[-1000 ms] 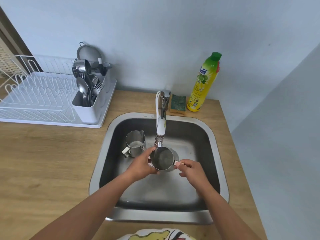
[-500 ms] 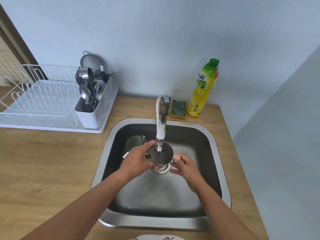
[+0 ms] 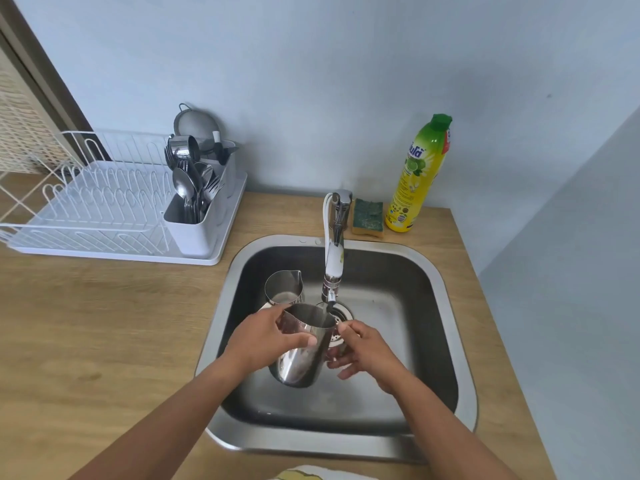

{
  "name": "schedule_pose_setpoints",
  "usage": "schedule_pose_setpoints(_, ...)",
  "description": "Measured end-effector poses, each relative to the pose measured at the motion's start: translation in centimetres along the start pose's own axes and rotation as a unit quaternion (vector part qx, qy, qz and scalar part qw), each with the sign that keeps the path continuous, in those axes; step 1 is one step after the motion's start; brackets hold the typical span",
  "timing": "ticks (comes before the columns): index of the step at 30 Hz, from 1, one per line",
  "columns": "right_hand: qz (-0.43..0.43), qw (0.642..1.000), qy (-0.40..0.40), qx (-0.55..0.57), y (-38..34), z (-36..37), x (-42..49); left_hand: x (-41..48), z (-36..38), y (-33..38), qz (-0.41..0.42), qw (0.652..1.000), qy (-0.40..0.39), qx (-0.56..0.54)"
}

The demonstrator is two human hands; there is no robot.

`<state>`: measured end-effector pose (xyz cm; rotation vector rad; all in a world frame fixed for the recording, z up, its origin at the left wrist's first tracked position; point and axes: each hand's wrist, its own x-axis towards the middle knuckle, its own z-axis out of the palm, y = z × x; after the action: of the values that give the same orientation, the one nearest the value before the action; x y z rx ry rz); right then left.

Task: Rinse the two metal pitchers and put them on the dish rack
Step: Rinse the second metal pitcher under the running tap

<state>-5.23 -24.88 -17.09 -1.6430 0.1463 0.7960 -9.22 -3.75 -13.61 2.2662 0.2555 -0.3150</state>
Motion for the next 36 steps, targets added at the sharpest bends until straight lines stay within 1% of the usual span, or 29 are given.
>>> schedule_pose_setpoints(2,0.008,0.999,0.025,-0.041,-0.2,-0.7,-0.6,-0.1,0.6,-0.5,-0.027,0.996,-0.038,-0.07)
schedule_pose_setpoints(5,0.006,0.992,0.077,-0.097,-0.9,-2.2,-1.3,0.0,2.2,-0.7,-0.054,0.981,-0.091,-0.164)
schedule_pose_setpoints(8,-0.033,0.984,0.129,-0.122,-1.4,-3.6,-1.6,0.4,3.4,0.1,-0.04,0.97,-0.094,-0.219)
schedule_pose_setpoints(10,-0.058,0.982,0.154,-0.089,-1.4,-3.7,-1.5,0.7,3.5,0.9,-0.016,0.967,-0.077,-0.242)
schedule_pose_setpoints(13,-0.076,0.985,0.152,-0.034,-0.9,-2.5,-0.8,1.2,2.8,0.6,-0.003,0.973,-0.037,-0.229)
schedule_pose_setpoints(17,-0.057,0.992,0.11,-0.019,-0.7,-2.0,-0.3,1.4,2.3,-0.8,-0.003,0.982,-0.031,-0.186)
schedule_pose_setpoints(19,-0.052,0.991,0.124,-0.028,-0.8,-2.5,-0.3,1.2,3.0,-0.5,-0.001,0.983,-0.036,-0.179)
schedule_pose_setpoints(21,-0.058,0.986,0.15,-0.04,-0.7,-2.8,-0.3,1.2,3.6,0.2,0.009,0.983,-0.017,-0.18)
schedule_pose_setpoints(23,-0.061,0.985,0.155,-0.045,-0.7,-2.8,-0.1,1.5,3.9,0.4,0.008,0.981,-0.006,-0.192)
schedule_pose_setpoints(27,-0.042,0.991,0.122,-0.029,-1.0,-3.3,-0.1,1.7,3.3,0.0,0.01,0.986,-0.024,-0.165)
schedule_pose_setpoints(31,-0.04,0.987,0.148,-0.04,-0.4,-2.7,0.2,1.7,3.3,-0.2,0.003,0.987,-0.024,-0.16)
schedule_pose_setpoints(36,-0.015,0.993,0.112,-0.037,-0.2,-2.6,0.1,2.1,2.7,-1.1,-0.006,0.985,-0.061,-0.161)
